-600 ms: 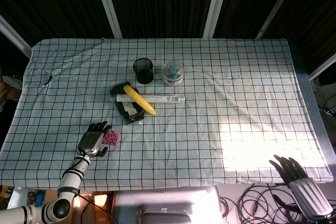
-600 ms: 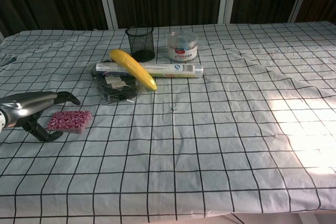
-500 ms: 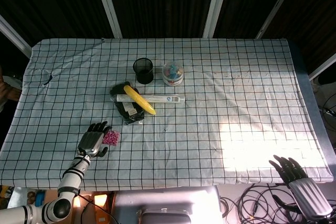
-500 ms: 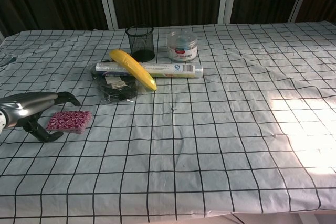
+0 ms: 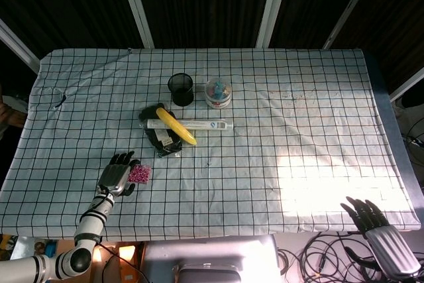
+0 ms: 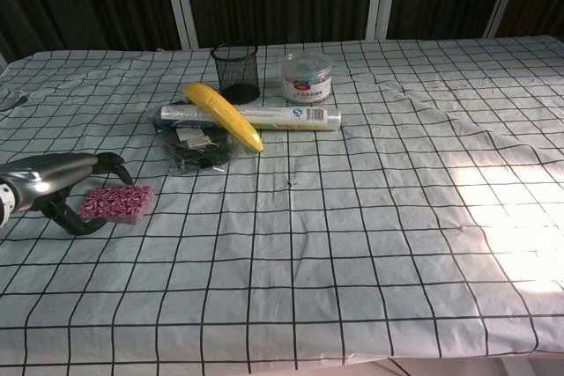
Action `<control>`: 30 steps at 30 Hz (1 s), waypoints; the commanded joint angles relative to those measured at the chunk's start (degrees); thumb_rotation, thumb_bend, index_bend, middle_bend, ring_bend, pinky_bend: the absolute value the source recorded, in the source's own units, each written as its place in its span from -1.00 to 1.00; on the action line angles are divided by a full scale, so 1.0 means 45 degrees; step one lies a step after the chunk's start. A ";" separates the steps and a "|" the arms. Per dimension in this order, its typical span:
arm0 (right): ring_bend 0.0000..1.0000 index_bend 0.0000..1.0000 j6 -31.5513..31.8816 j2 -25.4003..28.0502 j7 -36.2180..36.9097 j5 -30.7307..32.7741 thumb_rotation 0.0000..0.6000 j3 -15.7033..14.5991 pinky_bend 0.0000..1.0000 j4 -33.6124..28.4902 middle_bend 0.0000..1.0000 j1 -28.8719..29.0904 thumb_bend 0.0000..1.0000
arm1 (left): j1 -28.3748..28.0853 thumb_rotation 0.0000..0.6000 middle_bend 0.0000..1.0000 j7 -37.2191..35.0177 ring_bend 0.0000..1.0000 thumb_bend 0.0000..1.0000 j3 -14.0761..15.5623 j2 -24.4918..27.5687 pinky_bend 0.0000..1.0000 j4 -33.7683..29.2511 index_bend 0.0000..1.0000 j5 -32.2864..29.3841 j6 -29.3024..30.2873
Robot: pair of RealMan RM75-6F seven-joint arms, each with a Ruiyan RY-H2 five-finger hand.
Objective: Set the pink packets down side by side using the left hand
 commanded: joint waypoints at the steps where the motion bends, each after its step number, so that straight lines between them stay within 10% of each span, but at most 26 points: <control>1: -1.00 -1.00 0.0026 0.0001 0.0018 -0.0005 1.00 -0.0008 -1.00 0.0018 -1.00 -0.0018 -0.60 | -0.0054 1.00 -1.00 -0.0029 -1.00 -0.20 0.0062 -0.0047 -1.00 0.0083 -0.49 -0.0030 -0.0003; 30: -1.00 -1.00 -0.0020 -0.0180 -0.0406 0.0050 1.00 0.0014 -1.00 -0.0009 -1.00 -0.0134 -0.60 | 0.1205 1.00 -1.00 -0.0029 -1.00 -0.20 0.1311 0.2035 -1.00 -0.1941 -0.25 0.2023 0.2875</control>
